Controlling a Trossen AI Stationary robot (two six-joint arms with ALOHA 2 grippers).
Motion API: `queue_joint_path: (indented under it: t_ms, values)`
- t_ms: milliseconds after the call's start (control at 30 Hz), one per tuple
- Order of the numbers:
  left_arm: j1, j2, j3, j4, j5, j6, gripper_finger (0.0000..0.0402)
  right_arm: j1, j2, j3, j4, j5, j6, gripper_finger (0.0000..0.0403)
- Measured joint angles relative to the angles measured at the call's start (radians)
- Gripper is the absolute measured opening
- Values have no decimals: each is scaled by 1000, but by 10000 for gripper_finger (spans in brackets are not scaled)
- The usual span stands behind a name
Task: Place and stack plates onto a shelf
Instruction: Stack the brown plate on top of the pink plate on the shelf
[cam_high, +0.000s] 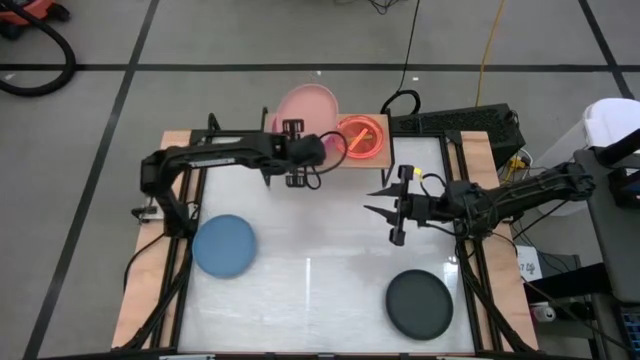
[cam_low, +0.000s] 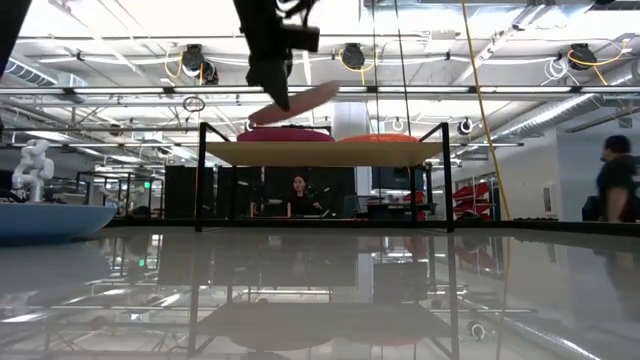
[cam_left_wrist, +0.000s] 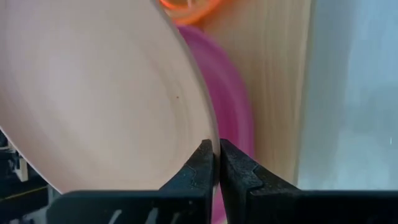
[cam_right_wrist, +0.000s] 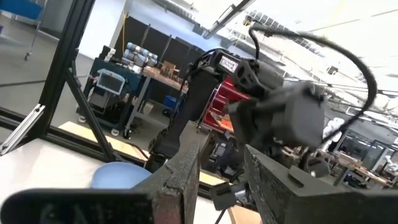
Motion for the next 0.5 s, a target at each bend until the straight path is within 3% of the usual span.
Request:
queue_joint_path:
  t_ms: [167,333,500]
  values:
    - [16,32,0,-64,2,2,22,0,-19,0,-7,0,15,112]
    - [15,31,0,-89,82,-1,29,0,-23,0,-21,0,16,112]
    - [5,31,0,-95,84,-1,78,0,-22,0,-35,0,20,112]
